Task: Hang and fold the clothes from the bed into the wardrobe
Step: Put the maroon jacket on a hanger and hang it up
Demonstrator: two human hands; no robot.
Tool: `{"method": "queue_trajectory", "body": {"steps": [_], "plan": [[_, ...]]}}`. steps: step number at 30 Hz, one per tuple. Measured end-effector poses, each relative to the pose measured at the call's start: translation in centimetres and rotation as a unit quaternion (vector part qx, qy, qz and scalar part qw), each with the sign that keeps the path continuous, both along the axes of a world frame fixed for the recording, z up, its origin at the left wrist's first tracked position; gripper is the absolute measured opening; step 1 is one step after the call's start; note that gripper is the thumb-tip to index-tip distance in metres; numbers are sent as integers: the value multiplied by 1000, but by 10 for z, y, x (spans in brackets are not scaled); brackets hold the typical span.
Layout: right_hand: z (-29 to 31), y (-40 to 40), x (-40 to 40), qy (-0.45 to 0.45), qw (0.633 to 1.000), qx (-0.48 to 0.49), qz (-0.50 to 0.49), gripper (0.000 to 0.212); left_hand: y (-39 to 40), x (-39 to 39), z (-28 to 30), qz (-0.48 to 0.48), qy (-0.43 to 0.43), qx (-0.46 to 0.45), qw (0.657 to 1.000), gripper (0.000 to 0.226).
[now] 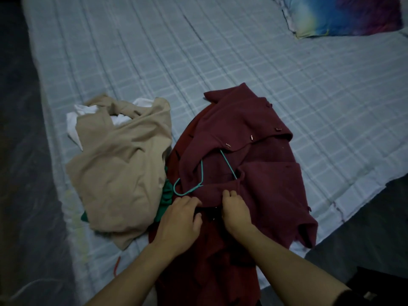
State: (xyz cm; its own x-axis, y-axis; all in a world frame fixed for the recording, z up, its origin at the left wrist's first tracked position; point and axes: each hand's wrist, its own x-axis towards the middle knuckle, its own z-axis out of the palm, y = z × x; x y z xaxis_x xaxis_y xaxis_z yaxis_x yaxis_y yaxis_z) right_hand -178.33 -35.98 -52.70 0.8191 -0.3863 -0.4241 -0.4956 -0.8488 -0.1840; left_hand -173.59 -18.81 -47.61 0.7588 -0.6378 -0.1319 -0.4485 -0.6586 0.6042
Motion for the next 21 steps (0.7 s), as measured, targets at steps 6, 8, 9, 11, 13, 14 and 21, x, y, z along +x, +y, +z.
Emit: {"method": "queue_trajectory", "body": {"steps": [6, 8, 9, 11, 13, 14, 21], "plan": [[-2, -2, -4, -40, 999, 18, -19, 33, -5, 7, 2, 28, 0, -20, 999, 23], [-4, 1, -5, -35, 999, 22, -11, 41, -5, 2, 1, 30, 5, -20, 999, 21], [-6, 2, -5, -28, 999, 20, -6, 46, -6, 0, 0, 28, 5, -18, 999, 20], [-11, 6, -3, -17, 1000, 11, -3, 53, -5, -4, -3, 25, 3, -15, 1000, 20], [-14, 8, -1, -13, 1000, 2, -9, 53, -4, -5, -4, 26, 2, -19, 999, 20], [-15, 8, 0, -11, 1000, 1, -14, 52, -3, -5, -4, 26, 0, -21, 999, 20], [-1, 0, 1, -57, 998, -2, -34, 48, 6, 5, 11, 31, -32, -32, 999, 16]]}}
